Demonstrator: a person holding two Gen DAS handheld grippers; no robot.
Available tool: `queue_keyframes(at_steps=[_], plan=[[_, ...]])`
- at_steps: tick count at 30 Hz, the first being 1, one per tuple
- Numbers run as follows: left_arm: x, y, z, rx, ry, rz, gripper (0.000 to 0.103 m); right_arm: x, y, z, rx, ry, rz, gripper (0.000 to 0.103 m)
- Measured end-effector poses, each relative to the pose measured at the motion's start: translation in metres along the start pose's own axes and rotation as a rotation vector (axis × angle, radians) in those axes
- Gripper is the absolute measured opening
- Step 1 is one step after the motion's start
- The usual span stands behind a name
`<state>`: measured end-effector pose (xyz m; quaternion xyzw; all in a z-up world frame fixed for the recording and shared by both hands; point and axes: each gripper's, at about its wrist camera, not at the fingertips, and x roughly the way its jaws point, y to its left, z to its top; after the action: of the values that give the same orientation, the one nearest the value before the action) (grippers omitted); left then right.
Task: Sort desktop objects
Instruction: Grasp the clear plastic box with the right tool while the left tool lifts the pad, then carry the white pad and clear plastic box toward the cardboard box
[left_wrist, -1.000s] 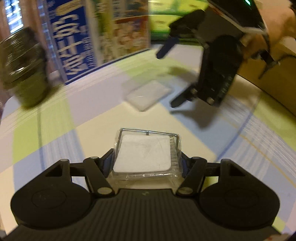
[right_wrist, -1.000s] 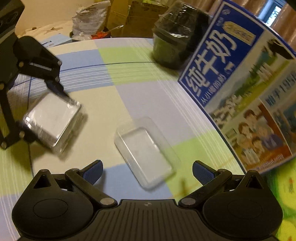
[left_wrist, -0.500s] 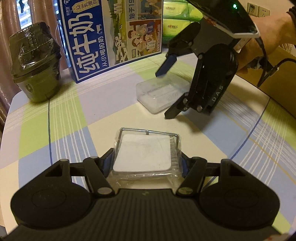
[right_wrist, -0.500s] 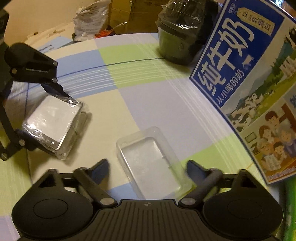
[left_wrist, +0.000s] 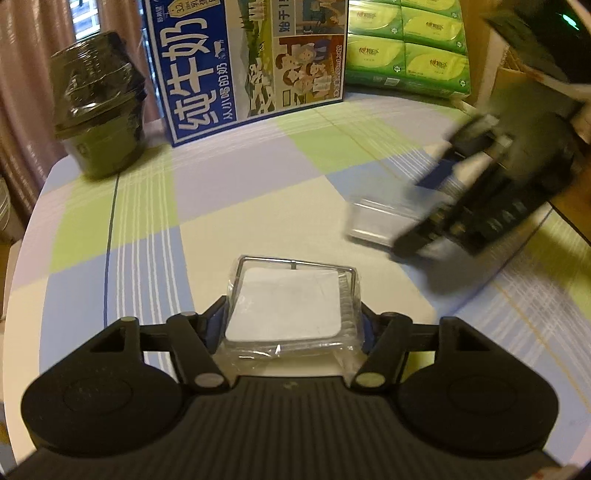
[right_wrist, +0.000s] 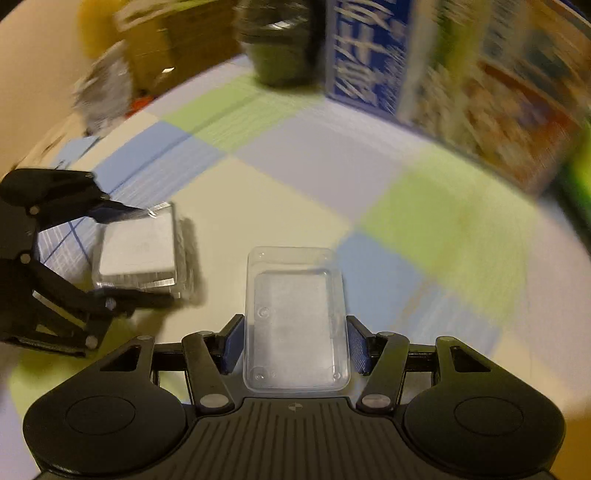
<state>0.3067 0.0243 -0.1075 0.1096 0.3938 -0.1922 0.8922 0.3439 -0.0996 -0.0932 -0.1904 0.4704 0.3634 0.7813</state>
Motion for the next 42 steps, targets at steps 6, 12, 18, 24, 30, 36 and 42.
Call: queue_keyframes(at_steps=[6, 12, 18, 24, 30, 36, 42], plan=[[-0.037, -0.037, -0.039, -0.029, 0.018, -0.004, 0.062, -0.05, 0.033, -0.082, 0.198, -0.044, -0.013, 0.054], [-0.083, -0.079, -0.074, -0.056, 0.038, 0.012, 0.062, -0.097, 0.066, -0.149, 0.334, -0.07, -0.034, 0.054], [-0.134, -0.111, -0.084, -0.087, 0.055, 0.032, 0.062, -0.151, 0.088, -0.188, 0.409, -0.114, -0.043, 0.054], [-0.181, -0.149, -0.084, -0.108, 0.05, 0.055, 0.062, -0.207, 0.108, -0.209, 0.4, -0.171, -0.079, 0.054], [-0.212, -0.188, -0.08, -0.124, 0.051, 0.073, 0.062, -0.251, 0.12, -0.231, 0.397, -0.217, -0.116, 0.054], [-0.235, -0.22, -0.074, -0.156, 0.036, 0.068, 0.062, -0.288, 0.118, -0.26, 0.42, -0.249, -0.162, 0.054], [-0.247, -0.248, -0.069, -0.171, 0.02, 0.049, 0.062, -0.313, 0.113, -0.285, 0.451, -0.269, -0.182, 0.054]])
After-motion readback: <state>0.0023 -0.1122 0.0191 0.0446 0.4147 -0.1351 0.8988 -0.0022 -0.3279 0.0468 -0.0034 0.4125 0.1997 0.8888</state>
